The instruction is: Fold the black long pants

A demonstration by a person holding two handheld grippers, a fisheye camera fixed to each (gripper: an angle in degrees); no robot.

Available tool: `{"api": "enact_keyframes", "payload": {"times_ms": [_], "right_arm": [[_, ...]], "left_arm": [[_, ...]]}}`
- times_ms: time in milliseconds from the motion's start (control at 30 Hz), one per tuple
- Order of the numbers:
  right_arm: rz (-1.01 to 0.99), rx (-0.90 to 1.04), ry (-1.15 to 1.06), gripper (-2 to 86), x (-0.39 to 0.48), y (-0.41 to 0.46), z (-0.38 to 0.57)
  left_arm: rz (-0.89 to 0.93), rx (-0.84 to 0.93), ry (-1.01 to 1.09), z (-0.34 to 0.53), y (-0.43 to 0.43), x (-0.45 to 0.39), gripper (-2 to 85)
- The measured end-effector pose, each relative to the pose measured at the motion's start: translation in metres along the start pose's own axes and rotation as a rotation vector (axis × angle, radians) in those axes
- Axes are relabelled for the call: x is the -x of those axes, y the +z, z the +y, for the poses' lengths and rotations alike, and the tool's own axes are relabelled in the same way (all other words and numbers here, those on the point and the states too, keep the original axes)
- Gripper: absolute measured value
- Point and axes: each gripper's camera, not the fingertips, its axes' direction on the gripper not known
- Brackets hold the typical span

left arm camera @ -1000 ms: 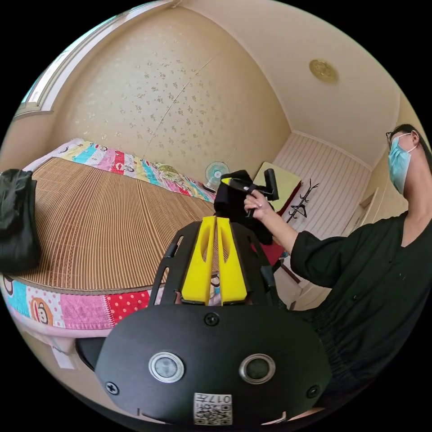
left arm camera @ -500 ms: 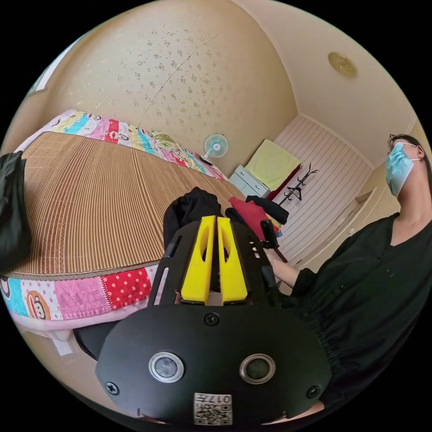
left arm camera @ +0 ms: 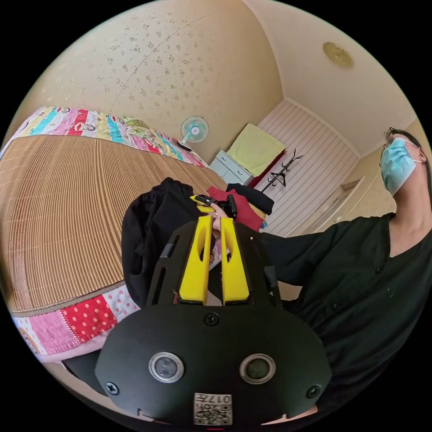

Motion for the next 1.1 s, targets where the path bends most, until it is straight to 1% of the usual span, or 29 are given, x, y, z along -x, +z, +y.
{"api": "enact_keyframes", "payload": {"times_ms": [67, 100, 133, 167, 200, 233, 300, 333, 400, 433, 467, 500, 533, 600, 667, 700, 767, 833, 900, 933, 1000, 1033, 1100], "right_arm": [[-0.038, 0.013, -0.016, 5.7, 0.009, -0.005, -0.001], [-0.114, -0.001, -0.087, 4.7, 0.025, -0.019, 0.006], [-0.146, -0.008, -0.134, 4.5, 0.036, -0.028, 0.011], [-0.191, -0.013, -0.245, 4.0, 0.063, -0.045, 0.026], [-0.219, -0.002, -0.364, 3.6, 0.093, -0.064, 0.045], [-0.229, 0.003, -0.420, 3.4, 0.108, -0.073, 0.057], [-0.294, 0.019, -0.610, 3.1, 0.162, -0.109, 0.111], [-0.310, 0.023, -0.651, 3.0, 0.172, -0.116, 0.124], [-0.405, 0.051, -0.750, 2.8, 0.202, -0.142, 0.170], [-0.446, 0.063, -0.756, 2.8, 0.205, -0.149, 0.178], [-0.539, 0.089, -0.749, 2.7, 0.207, -0.158, 0.191], [-0.638, 0.118, -0.727, 2.7, 0.205, -0.166, 0.200], [-0.690, 0.135, -0.712, 2.6, 0.202, -0.168, 0.204], [-0.899, 0.208, -0.619, 2.6, 0.187, -0.173, 0.214], [-0.987, 0.244, -0.569, 2.5, 0.181, -0.177, 0.220], [-1.010, 0.249, -0.567, 2.5, 0.181, -0.186, 0.225], [-1.014, 0.228, -0.581, 2.4, 0.186, -0.209, 0.228], [-1.051, 0.165, -0.580, 2.4, 0.187, -0.241, 0.222], [-1.169, 0.049, -0.528, 2.3, 0.182, -0.291, 0.204], [-1.187, 0.021, -0.535, 2.2, 0.184, -0.305, 0.200], [-1.223, -0.078, -0.632, 2.1, 0.206, -0.365, 0.194], [-1.236, -0.100, -0.669, 2.1, 0.215, -0.381, 0.195], [-1.338, -0.178, -0.785, 2.0, 0.252, -0.440, 0.202]], "left_arm": [[-0.039, 0.005, -0.014, -0.003, -0.001, -0.005, 4.1], [-0.052, 0.007, -0.025, -0.004, -0.002, -0.007, 4.0], [-0.079, 0.011, -0.047, -0.006, -0.003, -0.009, 2.9], [-0.110, 0.019, -0.077, -0.009, -0.004, -0.012, 0.9], [-0.130, 0.020, -0.092, -0.011, -0.004, -0.014, 0.7], [-0.153, 0.016, -0.103, -0.016, -0.004, -0.019, 0.2], [-0.118, -0.004, -0.076, -0.029, -0.002, -0.029, 0.7], [-0.083, -0.018, -0.055, -0.038, 0.000, -0.037, 2.7], [-0.079, -0.034, -0.031, -0.053, 0.006, -0.045, 6.2], [-0.108, -0.035, -0.029, -0.062, 0.012, -0.047, 8.8], [-0.128, -0.024, -0.040, -0.069, 0.019, -0.044, 11.4], [-0.130, -0.015, -0.049, -0.071, 0.022, -0.042, 12.3], [-0.118, 0.004, -0.069, -0.075, 0.030, -0.034, 14.2], [-0.080, 0.023, -0.086, -0.071, 0.039, -0.020, 13.7], [-0.078, 0.007, -0.154, -0.052, 0.038, -0.004, 7.6], [-0.074, -0.005, -0.159, -0.046, 0.035, -0.002, 5.9], [-0.003, -0.137, -0.107, -0.024, 0.000, -0.016, 2.7], [-0.007, -0.234, -0.030, -0.015, -0.039, -0.041, 1.9], [-0.021, -0.316, 0.049, -0.014, -0.082, -0.068, 1.1], [-0.015, -0.382, 0.106, -0.017, -0.115, -0.085, 0.7], [0.006, -0.471, 0.179, -0.025, -0.164, -0.112, 0.4], [0.010, -0.530, 0.247, -0.033, -0.196, -0.133, 0.2], [-0.008, -0.594, 0.365, -0.045, -0.237, -0.169, 0.1]]}}
